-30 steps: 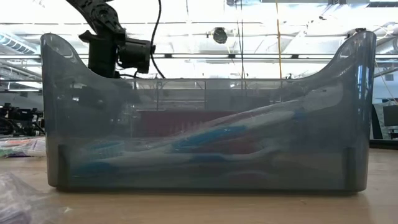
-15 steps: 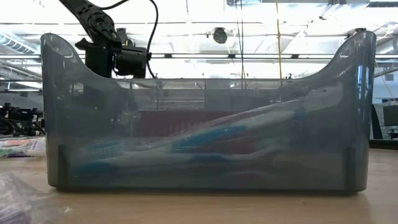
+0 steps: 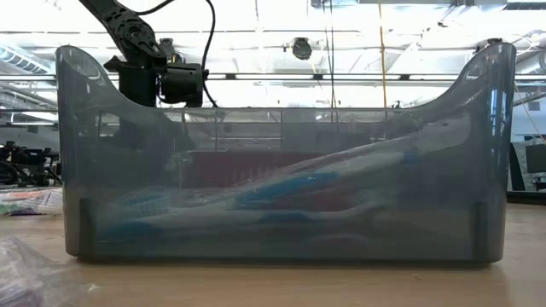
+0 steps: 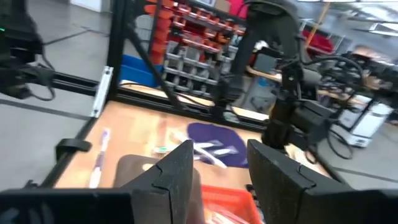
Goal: Pick & Place Toothbrushes
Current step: Put the blue toothbrush into the black bin
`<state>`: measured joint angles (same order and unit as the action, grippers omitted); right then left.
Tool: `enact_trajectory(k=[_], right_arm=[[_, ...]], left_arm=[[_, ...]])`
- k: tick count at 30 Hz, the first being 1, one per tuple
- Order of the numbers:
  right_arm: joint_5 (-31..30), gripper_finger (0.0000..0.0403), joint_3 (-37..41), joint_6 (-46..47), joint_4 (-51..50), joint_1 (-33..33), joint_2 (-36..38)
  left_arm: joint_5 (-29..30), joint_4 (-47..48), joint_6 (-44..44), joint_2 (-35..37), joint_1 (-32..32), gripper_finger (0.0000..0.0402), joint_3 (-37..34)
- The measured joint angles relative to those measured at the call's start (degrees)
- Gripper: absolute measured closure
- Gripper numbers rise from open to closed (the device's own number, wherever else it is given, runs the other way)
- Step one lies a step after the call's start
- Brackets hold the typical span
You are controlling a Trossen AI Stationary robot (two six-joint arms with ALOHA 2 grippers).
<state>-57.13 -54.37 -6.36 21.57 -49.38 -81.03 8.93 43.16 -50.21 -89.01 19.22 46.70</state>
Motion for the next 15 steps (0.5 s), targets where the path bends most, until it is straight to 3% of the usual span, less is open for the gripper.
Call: enact_trajectory(k=[5,11,15], right_arm=[[1.91,0.0261,0.00,1.17,0.01,0.74,0.01],[1.91,0.0261,0.00,1.10,0.00,0.72,0.01],[1.89,0.0261,0.00,1.08,-0.01,0.72,0.00]], left_arm=[[-1.37,-4.11,-0.47,0.25,-0.02,0.0298,-3.99],[-1.47,-5.87,0.22,0.30,-0.09,0.0386,-5.42],[-1.13,-6.87,1.01,0.20,-0.07,0.0386,-4.75]])
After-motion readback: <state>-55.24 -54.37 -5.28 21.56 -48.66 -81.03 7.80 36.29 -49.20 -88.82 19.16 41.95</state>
